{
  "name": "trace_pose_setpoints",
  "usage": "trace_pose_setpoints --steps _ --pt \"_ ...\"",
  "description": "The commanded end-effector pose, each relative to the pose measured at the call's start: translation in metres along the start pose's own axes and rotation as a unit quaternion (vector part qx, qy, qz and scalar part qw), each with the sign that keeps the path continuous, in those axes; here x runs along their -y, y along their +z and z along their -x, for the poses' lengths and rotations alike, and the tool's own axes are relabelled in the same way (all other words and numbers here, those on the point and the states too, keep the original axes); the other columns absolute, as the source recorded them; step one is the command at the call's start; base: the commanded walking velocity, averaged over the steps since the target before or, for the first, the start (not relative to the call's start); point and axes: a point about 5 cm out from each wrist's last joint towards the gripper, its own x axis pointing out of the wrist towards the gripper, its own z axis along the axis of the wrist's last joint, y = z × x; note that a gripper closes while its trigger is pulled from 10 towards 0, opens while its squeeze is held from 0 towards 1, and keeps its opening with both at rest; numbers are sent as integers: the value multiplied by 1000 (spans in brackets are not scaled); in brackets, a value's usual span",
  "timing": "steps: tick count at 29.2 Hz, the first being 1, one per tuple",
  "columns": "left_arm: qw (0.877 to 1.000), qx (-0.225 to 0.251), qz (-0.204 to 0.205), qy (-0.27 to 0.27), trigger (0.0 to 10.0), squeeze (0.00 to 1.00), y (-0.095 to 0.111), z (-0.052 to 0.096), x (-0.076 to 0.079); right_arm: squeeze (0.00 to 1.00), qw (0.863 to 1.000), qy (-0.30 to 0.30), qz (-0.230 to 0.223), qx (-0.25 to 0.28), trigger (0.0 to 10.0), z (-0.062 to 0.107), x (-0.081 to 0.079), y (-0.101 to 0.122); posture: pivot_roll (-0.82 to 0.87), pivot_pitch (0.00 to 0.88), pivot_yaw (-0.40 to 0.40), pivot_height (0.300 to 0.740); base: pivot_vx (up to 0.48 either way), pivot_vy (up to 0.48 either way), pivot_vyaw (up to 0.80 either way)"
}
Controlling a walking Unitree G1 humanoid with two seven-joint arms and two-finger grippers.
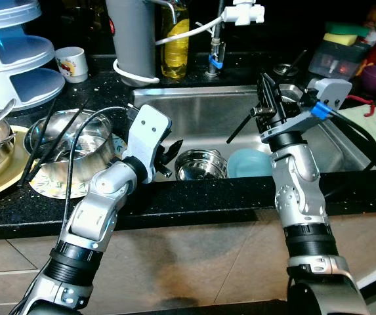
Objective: Kitchen organization
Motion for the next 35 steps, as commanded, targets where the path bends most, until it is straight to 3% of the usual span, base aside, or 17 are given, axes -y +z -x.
trace_pose_setpoints --steps 1,6,14,29,30,31,33,34,35 --pt "1000 -10 -1 -4 10000 0 -4 2 3 0 1000 17 9 -23 10000 -6 -1 -5 -29 156 4 740 0 0 0" --pt "1000 -24 -7 -13 10000 0 -8 3 4 0 990 87 31 -106 10000 -15 -14 -34 -20 156 0 740 0 0 0" --pt "998 -58 -9 -34 10000 0 -16 5 6 0 977 105 33 -185 10000 -16 -29 -64 1 152 -8 740 0 0 0" --pt "997 -64 5 -48 10000 0 -16 5 8 0 974 115 46 -191 10000 -17 -35 -70 6 164 -2 740 0 0 0" --pt "997 -65 6 -50 10000 0 -16 5 8 67 974 115 46 -191 10000 -17 -34 -70 6 166 -1 740 0 0 0" --pt "997 -65 5 -52 10000 0 -16 5 8 882 974 114 46 -190 10000 -17 -34 -70 5 166 1 740 0 0 0" --pt "996 -65 5 -53 10000 0 -16 5 8 882 974 113 46 -189 10000 -18 -34 -70 5 166 1 740 0 0 0" --pt "996 -65 5 -54 10000 0 -15 5 8 1000 975 112 46 -188 10000 -18 -34 -70 5 166 1 740 0 0 0" --pt "996 -65 4 -54 10000 0 -15 5 8 1000 975 109 48 -187 10000 -18 -33 -69 5 166 1 740 0 0 0"
